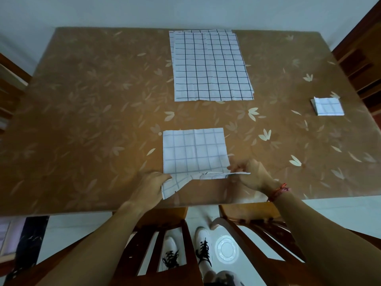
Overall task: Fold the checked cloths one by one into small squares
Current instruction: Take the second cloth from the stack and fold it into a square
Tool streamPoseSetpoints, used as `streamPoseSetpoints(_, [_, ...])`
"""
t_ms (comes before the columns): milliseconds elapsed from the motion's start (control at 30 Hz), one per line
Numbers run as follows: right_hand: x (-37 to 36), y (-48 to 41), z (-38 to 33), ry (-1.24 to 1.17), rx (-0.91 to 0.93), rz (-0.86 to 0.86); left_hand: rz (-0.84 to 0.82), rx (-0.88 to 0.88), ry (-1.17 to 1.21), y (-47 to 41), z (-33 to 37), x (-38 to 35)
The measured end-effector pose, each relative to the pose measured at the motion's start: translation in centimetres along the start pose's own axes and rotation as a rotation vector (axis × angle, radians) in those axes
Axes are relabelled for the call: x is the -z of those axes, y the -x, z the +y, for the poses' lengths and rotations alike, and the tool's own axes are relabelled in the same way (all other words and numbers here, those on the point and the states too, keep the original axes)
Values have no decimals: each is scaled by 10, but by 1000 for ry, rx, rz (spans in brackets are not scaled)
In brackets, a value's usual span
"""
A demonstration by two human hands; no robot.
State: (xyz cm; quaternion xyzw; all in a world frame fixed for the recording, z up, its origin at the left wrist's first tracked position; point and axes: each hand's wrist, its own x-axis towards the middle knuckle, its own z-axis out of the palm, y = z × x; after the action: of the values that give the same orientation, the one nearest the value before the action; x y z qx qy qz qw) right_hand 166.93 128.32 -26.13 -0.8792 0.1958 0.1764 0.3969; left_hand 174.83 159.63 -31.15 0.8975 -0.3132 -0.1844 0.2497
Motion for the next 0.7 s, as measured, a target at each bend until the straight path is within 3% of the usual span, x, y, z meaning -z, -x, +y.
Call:
streamPoseSetpoints(300, [0, -34, 0, -158, -44, 38, 12, 315, 213, -27, 7, 13])
streamPoseSetpoints(467, [-4, -52, 6, -276, -153, 9, 82, 422, 264, -40, 3, 12])
streamPoseSetpoints(700, [-1, -58, 14, -189, -238, -66, 107, 477, 273, -48, 5, 15])
